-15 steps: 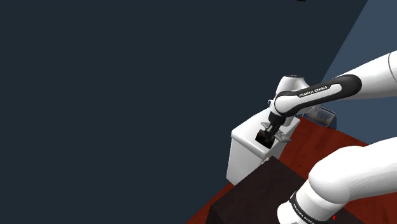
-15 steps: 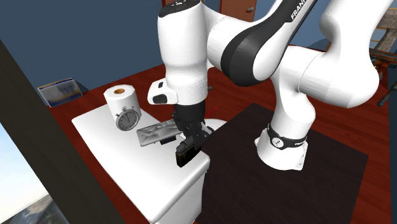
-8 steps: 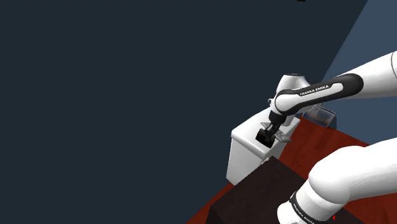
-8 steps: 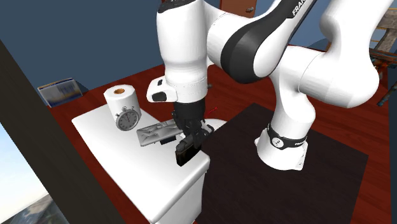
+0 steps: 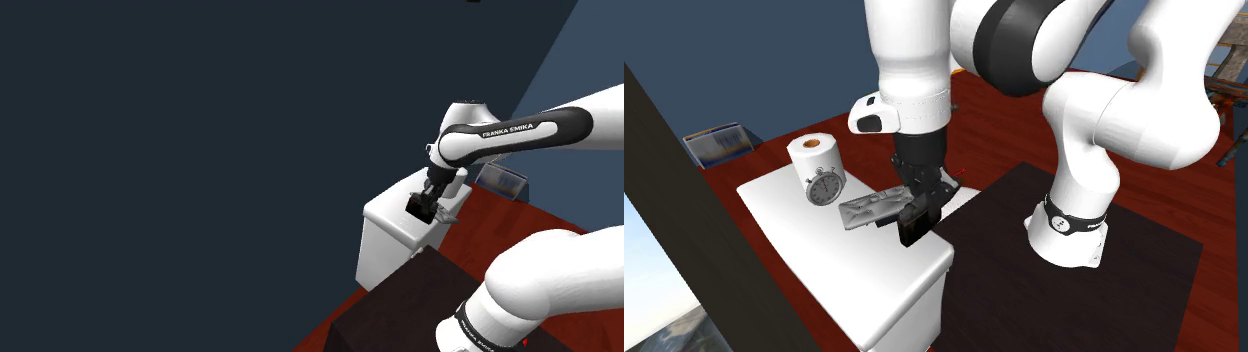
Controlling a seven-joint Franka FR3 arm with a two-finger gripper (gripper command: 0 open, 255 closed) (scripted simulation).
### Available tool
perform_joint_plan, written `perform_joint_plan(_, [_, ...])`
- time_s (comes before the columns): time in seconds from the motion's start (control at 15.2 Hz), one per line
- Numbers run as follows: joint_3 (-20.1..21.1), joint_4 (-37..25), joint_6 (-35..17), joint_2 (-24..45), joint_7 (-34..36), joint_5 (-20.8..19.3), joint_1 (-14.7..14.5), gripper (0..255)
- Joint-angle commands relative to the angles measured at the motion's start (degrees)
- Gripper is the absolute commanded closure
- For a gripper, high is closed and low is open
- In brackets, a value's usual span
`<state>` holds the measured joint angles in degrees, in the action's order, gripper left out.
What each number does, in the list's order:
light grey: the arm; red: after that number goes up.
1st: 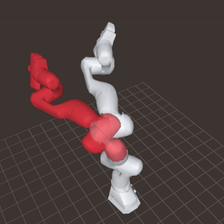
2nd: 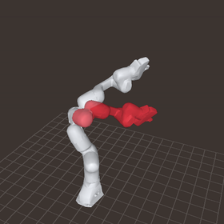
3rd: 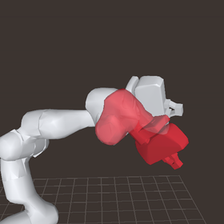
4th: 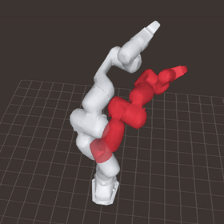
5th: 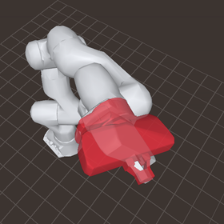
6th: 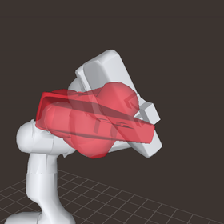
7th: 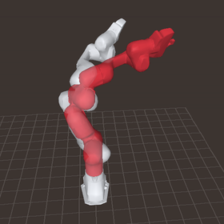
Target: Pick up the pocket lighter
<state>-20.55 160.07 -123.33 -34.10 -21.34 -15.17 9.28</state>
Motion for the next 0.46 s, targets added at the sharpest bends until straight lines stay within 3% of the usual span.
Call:
perform_joint_plan(0.0, [0.43,-1.0,2.17,-1.15,0.0,0.29,-0.05,255])
perform_joint_plan(0.4, [1.2,-3.09,6.21,-3.1,-0.07,0.83,-0.12,255])
